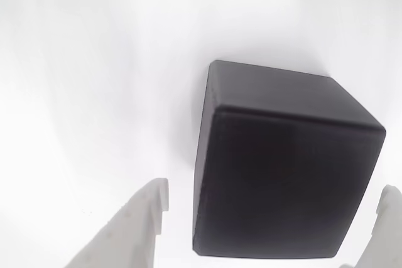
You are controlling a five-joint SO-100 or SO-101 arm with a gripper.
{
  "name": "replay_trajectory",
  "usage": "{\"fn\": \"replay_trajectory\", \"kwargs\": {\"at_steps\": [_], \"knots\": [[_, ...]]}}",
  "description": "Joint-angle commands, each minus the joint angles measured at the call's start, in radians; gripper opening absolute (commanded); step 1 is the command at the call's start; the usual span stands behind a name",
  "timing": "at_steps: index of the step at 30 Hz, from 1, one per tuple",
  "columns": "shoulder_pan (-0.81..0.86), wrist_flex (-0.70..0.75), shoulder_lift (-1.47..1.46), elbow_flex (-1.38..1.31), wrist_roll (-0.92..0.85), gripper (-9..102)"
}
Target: Stack 3 Blocks on the chosen place.
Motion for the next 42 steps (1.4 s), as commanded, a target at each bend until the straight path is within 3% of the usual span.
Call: {"fn": "replay_trajectory", "kwargs": {"at_steps": [1,7,14,22,33,42], "knots": [[-0.021,-0.012,-0.008,-0.034,0.006,42],[-0.048,-0.02,-0.015,-0.017,0.009,41],[-0.055,-0.032,-0.015,-0.009,0.02,24],[-0.051,-0.035,0.028,0.002,0.02,17],[-0.123,-0.081,0.399,0.067,-0.011,14],[-0.305,-0.175,0.804,0.199,-0.224,14]]}}
